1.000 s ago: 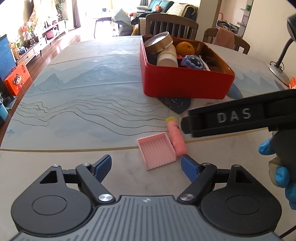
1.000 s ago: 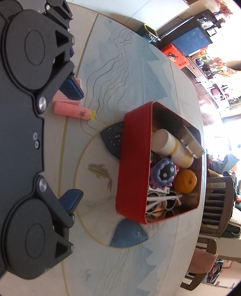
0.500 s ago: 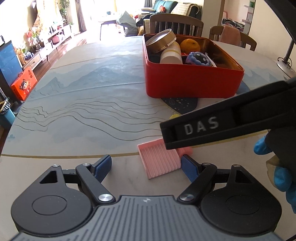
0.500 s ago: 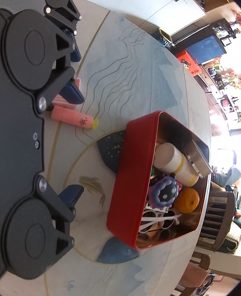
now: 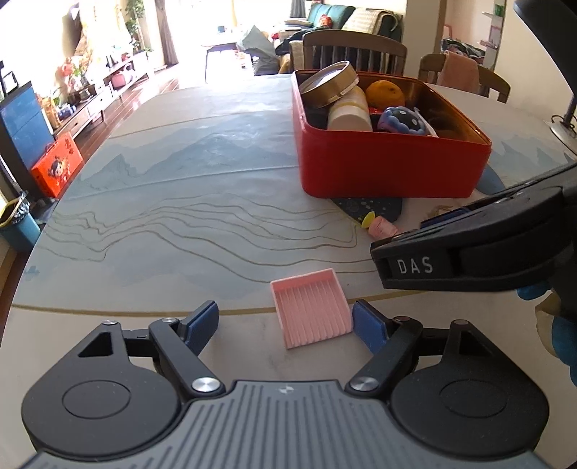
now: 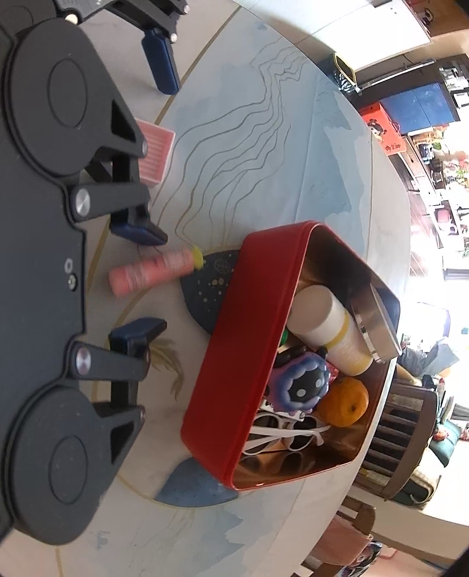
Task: Organize rigid objects
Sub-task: 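Grasp the pink brush with the left gripper while the right gripper grasps the pink lipstick, then carry the pink brush and lipstick over the red tin with both grippers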
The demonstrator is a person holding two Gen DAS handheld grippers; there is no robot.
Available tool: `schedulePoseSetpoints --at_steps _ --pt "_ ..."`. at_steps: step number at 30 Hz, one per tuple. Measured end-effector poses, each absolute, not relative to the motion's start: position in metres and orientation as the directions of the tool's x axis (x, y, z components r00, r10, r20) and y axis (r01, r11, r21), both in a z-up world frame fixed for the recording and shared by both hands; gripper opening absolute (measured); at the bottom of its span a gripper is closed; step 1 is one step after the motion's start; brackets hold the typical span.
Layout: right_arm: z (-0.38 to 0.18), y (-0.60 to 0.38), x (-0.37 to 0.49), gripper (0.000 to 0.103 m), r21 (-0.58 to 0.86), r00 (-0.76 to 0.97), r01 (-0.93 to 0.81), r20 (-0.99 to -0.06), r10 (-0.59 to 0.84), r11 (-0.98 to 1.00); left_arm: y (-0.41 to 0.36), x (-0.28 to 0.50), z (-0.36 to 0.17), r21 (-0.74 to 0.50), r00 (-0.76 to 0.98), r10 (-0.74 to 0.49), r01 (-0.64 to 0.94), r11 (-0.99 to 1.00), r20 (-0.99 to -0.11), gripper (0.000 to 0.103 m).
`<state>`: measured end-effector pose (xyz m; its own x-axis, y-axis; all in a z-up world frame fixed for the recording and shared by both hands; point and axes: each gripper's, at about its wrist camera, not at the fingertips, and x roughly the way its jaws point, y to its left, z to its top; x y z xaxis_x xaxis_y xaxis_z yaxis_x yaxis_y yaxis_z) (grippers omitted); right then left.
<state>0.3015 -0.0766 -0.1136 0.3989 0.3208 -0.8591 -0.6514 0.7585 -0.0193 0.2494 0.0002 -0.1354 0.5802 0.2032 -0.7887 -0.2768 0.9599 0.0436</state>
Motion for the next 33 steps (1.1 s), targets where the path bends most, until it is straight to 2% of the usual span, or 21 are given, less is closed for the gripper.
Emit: schedulePoseSetpoints --at_steps 1,3,5,7,19,33 --pt "-0.114 -0.076 0.301 0.029 -0.023 0.399 -0.657 -0.858 0.322 0.753 0.0 0.25 -0.135 0.039 0.582 0.196 -0.271 0.962 -0.789 0.072" --pt "-0.113 -0.076 0.3 0.018 -0.026 0.401 -0.663 -0.857 0.325 0.748 0.001 0.251 -0.133 0.018 0.583 0.175 -0.265 0.964 -0.794 0.065" --pt "-0.113 -0.077 0.299 0.015 -0.025 0.403 -0.658 -0.855 0.325 0.752 0.001 0.253 -0.132 0.015 0.579 0.171 -0.264 0.964 -0.798 0.058" --pt "-0.113 -0.079 0.3 0.014 -0.01 0.399 -0.652 -0.855 0.331 0.759 0.002 0.253 -0.13 0.012 0.577 0.166 -0.261 0.965 -0.799 0.043" --pt "-0.086 -0.108 0.286 0.014 0.056 0.43 -0.592 -0.821 0.375 0.804 0.017 0.247 -0.112 -0.029 0.588 0.141 -0.271 0.962 -0.797 0.043" --pt "-0.028 -0.133 0.274 0.014 0.087 0.505 -0.556 -0.754 0.419 0.827 0.024 0.238 -0.055 -0.082 0.658 0.095 -0.233 0.969 -0.747 0.043"
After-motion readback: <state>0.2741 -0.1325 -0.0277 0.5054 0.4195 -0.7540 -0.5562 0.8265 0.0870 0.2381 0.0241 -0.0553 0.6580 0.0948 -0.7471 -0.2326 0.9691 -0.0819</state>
